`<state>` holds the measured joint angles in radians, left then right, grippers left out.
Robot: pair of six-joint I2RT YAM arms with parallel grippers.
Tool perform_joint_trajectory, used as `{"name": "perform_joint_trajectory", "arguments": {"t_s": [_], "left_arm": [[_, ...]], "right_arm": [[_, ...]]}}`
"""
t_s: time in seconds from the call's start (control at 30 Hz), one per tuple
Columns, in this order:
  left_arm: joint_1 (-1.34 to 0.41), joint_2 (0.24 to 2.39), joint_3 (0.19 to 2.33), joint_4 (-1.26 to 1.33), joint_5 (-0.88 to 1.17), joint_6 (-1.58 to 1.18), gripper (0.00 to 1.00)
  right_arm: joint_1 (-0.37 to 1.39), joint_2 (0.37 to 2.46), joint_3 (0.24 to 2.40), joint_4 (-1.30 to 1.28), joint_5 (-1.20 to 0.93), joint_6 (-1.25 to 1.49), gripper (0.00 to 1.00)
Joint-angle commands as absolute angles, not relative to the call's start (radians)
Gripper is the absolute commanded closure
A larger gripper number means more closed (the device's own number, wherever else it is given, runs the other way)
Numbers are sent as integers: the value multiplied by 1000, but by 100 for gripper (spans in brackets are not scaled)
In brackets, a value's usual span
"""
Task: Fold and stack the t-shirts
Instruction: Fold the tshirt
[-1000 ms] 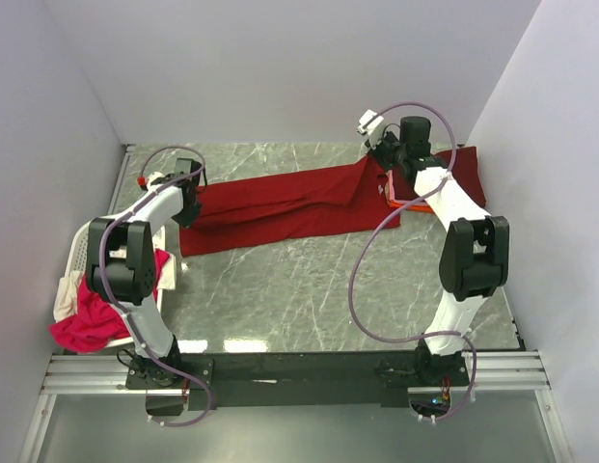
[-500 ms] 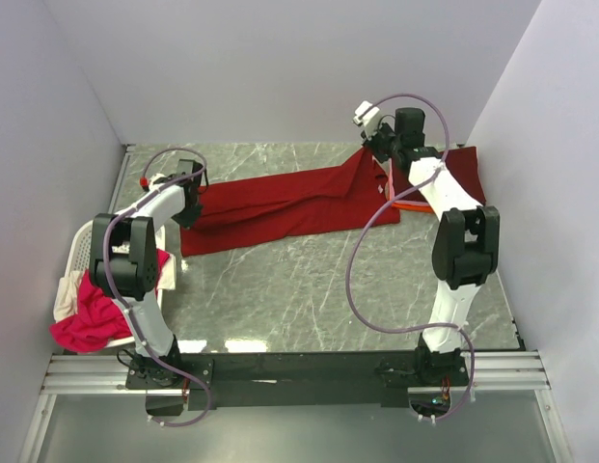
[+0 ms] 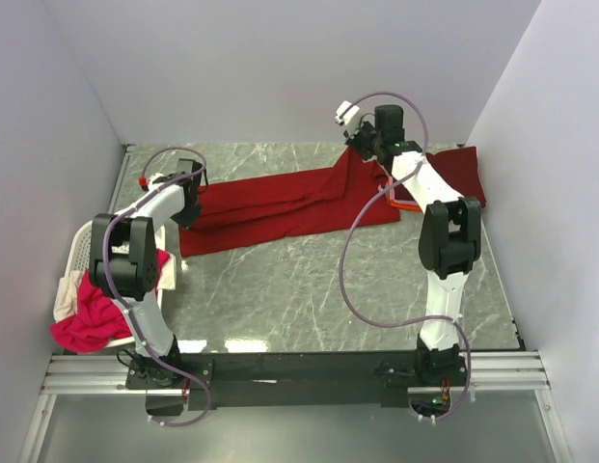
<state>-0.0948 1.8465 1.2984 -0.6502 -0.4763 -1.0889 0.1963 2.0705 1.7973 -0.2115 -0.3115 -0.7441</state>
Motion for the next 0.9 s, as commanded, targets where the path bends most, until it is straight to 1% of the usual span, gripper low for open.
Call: {"name": "perform_joint_trajectory", "arguments": {"t_s": [0.0, 0.87], "left_arm": [[-89, 1776, 1302, -657, -515, -1089, 96], [-87, 1741, 1230, -657, -520, -1112, 96]], "right_arm": [[212, 2089, 1861, -210, -291, -749, 100], [261, 2258, 2008, -242, -235, -764, 100]]}}
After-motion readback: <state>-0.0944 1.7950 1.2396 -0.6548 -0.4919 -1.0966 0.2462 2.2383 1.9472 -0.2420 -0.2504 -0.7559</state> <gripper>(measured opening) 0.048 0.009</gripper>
